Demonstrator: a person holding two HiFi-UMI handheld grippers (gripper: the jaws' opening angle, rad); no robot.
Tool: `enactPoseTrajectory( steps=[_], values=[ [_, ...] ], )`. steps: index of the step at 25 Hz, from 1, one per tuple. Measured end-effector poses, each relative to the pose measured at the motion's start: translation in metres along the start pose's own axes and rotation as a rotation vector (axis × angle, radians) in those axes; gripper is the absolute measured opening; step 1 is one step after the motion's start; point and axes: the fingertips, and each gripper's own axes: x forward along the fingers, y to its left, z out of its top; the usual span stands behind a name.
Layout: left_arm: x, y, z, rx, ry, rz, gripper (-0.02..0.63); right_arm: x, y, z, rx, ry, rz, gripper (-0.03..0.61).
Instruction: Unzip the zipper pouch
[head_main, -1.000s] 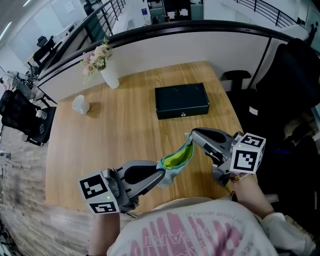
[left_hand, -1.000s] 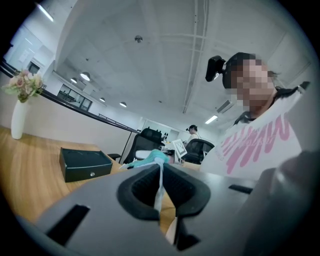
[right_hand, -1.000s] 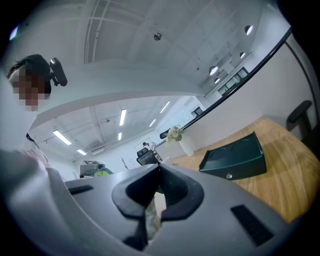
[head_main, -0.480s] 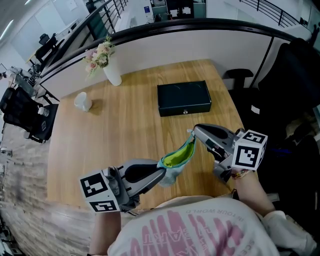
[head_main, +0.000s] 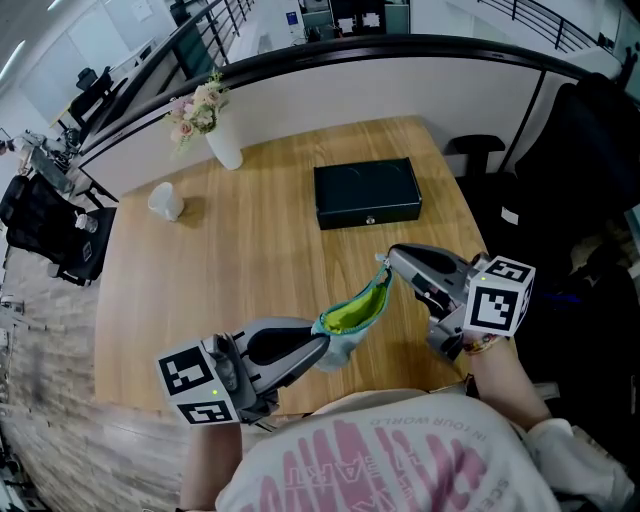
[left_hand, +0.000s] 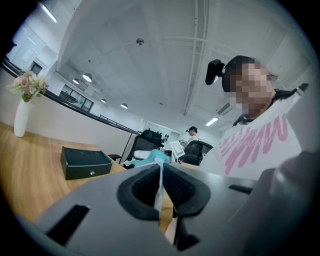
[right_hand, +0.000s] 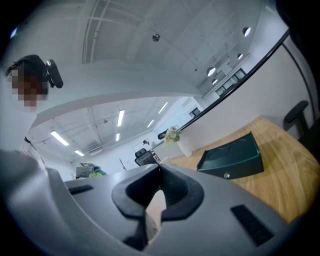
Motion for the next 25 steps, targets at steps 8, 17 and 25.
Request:
enactPoseTrajectory(
  steps=[8,17,25],
  values=[
    [-0.005,-0.002,-0.002,0.000,-0.005,0.007,0.018,0.000,-0.002,-0.002,0.006,0.002,-0.010,0.002],
    [-0.008,-0.002,-0.006,-0.011,-0.017,0.015,0.018,0.002,-0.002,-0.003,0.020,-0.004,-0.007,0.005],
    [-0.016,-0.002,-0.008,-0.027,-0.042,0.019,0.018,0.011,-0.001,-0.022,0.041,0.042,-0.014,0.008]
  ],
)
